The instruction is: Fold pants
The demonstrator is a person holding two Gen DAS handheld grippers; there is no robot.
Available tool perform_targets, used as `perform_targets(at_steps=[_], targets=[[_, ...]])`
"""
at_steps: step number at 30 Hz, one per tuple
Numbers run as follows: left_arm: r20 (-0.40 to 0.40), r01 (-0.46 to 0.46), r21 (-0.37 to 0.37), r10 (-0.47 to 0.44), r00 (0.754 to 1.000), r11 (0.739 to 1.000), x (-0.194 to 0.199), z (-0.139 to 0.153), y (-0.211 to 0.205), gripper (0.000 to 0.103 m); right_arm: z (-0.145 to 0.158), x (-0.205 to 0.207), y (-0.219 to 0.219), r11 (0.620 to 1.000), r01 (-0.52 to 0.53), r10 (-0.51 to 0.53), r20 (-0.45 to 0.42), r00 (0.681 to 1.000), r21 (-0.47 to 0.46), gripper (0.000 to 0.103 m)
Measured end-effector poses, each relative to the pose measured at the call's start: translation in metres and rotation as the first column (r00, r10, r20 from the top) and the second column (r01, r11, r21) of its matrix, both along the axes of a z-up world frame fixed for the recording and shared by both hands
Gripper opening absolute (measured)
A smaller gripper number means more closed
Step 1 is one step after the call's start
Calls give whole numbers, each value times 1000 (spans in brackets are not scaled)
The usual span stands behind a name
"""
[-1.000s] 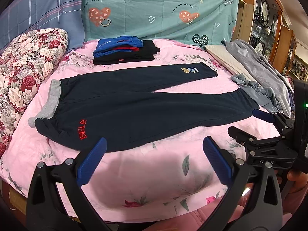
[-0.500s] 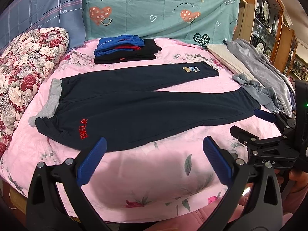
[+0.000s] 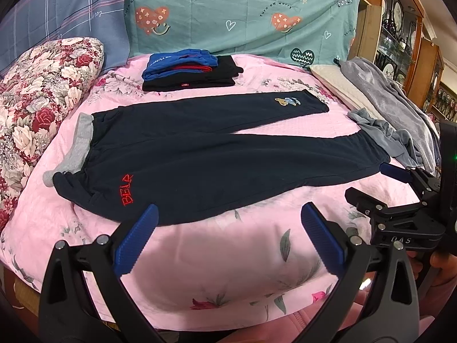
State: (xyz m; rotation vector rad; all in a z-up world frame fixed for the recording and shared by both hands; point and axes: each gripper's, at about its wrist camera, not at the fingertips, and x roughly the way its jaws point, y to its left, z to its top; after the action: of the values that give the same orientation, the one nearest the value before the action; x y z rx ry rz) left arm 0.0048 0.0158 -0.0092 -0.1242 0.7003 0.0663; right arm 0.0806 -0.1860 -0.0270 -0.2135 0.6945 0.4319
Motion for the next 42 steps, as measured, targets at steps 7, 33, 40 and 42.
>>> perform_targets(at_steps=[7,33,40,42], targets=[[-15,-12,-1,12,1000,1000,3,-4,3,101,0,1,2,1000,-4,4,-4,1000,-6,102],[-69,-17,-52,13,998,999,35,-22,32,101,-4,28,29,996,-31,28,-39,999,-87,102],[-76,-22,-63,17,997,998,39,-25,41,101,-3,34,36,994,-46,42,-40,998,-96,102],[-76,-18,-48,15,997,999,38,-24,44,101,-1,36,39,995,-63,60,-45,997,-81,102]])
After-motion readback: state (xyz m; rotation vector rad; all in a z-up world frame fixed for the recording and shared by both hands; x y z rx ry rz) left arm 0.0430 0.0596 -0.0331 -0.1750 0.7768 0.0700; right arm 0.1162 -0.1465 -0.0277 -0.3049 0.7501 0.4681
